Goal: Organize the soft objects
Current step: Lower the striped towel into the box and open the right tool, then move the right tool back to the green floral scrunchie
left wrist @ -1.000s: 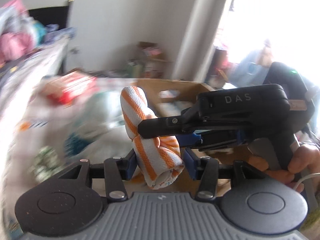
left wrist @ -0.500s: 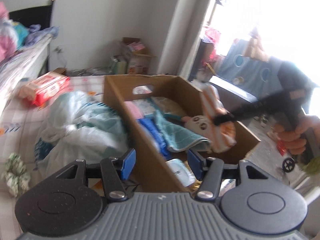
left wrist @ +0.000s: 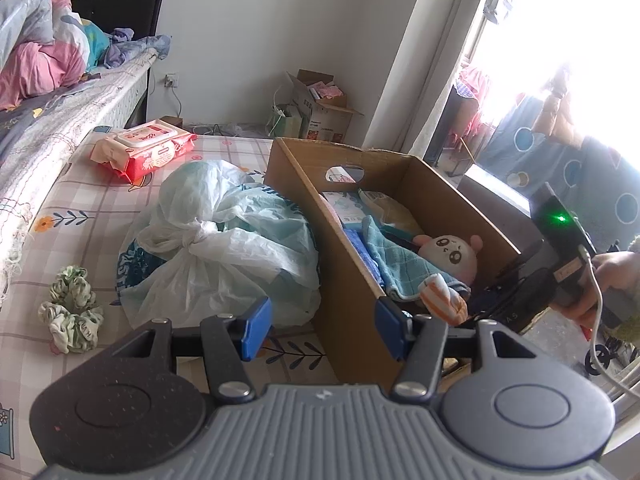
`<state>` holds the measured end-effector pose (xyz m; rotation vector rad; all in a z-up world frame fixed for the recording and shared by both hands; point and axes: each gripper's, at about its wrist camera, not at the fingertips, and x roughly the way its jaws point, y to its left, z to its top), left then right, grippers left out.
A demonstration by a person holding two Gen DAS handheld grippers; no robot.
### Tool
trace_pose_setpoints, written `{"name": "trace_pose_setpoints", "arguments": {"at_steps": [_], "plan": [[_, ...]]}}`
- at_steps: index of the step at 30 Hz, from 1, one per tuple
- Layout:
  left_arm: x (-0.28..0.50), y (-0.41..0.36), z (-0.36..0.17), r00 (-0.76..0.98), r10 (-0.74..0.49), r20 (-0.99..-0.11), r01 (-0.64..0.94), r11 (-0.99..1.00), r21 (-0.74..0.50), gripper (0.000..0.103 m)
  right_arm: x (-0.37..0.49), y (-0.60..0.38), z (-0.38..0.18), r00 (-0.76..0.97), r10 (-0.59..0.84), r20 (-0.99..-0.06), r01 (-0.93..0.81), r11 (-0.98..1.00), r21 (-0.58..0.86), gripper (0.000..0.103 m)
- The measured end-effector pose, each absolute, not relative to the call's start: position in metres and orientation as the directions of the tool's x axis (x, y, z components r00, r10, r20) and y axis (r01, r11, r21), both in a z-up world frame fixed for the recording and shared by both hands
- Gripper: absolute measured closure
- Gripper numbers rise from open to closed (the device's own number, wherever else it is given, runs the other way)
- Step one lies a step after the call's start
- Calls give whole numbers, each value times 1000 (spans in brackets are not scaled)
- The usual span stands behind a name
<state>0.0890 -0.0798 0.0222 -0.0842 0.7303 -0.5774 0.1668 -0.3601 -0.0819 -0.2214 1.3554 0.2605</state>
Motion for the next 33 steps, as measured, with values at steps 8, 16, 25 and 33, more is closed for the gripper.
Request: {"name": "trace_pose_setpoints", "arguments": {"at_steps": [8,16,25,33], "plan": [[89,-75,18,590,-534,-606,465,838,-286,45,171,-369,-59,306,85,-948,-225,974,15,63],[86,-65,17,597,-530,-602,450,843,-295,44,181,-371,-77,296,132,-946,-151,984,90,77],[84,-56,15,603,-530,-596,440,845,-305,44,189,-374,-96,273,86,-958,-59,996,73,79],[82,-45,12,628,-493,-602,415,867,-276,38,182,-371,-87,311,102,-945,-25,995,99,76]]}}
